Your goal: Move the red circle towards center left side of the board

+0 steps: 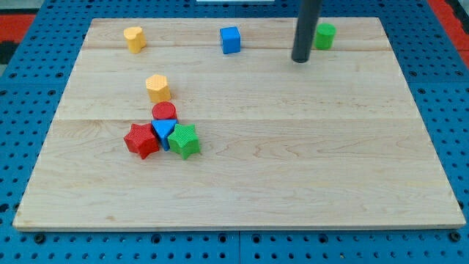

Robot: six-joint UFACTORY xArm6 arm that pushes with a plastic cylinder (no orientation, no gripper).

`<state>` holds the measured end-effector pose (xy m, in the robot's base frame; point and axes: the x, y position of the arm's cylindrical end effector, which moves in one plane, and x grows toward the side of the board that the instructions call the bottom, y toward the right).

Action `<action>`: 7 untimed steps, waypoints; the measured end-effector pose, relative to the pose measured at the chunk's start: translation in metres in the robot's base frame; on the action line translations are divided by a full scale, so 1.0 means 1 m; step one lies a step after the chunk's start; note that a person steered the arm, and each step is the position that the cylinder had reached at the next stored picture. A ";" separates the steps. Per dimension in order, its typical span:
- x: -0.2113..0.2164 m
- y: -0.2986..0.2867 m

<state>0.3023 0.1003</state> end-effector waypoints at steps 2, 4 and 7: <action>-0.012 -0.001; -0.012 -0.001; 0.091 -0.085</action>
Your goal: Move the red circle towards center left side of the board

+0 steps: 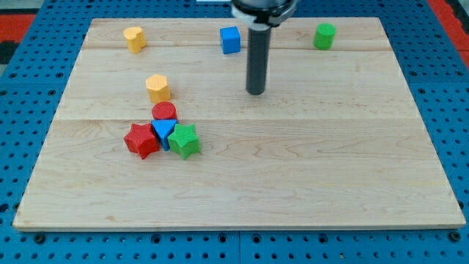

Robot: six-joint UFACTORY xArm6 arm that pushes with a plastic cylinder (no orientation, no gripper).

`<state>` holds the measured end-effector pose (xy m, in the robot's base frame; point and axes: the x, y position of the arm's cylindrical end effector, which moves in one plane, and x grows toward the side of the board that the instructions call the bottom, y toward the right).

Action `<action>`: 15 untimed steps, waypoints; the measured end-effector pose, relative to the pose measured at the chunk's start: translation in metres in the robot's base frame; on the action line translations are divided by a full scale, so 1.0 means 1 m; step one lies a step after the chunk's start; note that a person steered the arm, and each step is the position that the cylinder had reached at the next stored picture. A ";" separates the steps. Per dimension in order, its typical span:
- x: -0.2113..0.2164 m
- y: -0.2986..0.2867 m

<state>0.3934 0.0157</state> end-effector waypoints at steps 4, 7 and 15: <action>0.067 -0.161; 0.058 -0.165; 0.025 -0.200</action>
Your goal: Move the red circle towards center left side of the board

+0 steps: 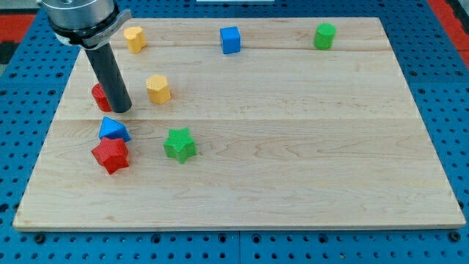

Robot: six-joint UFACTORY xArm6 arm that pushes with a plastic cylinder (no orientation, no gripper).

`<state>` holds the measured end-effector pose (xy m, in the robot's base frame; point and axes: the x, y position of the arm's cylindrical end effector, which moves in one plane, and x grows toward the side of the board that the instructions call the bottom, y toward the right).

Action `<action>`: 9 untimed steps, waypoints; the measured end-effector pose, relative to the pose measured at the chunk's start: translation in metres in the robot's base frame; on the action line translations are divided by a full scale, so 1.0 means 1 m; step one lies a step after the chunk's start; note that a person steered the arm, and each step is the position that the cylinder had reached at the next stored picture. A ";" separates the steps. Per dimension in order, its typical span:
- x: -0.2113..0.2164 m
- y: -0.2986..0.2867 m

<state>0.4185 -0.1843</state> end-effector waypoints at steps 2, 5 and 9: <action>-0.002 -0.003; -0.013 -0.012; 0.004 -0.001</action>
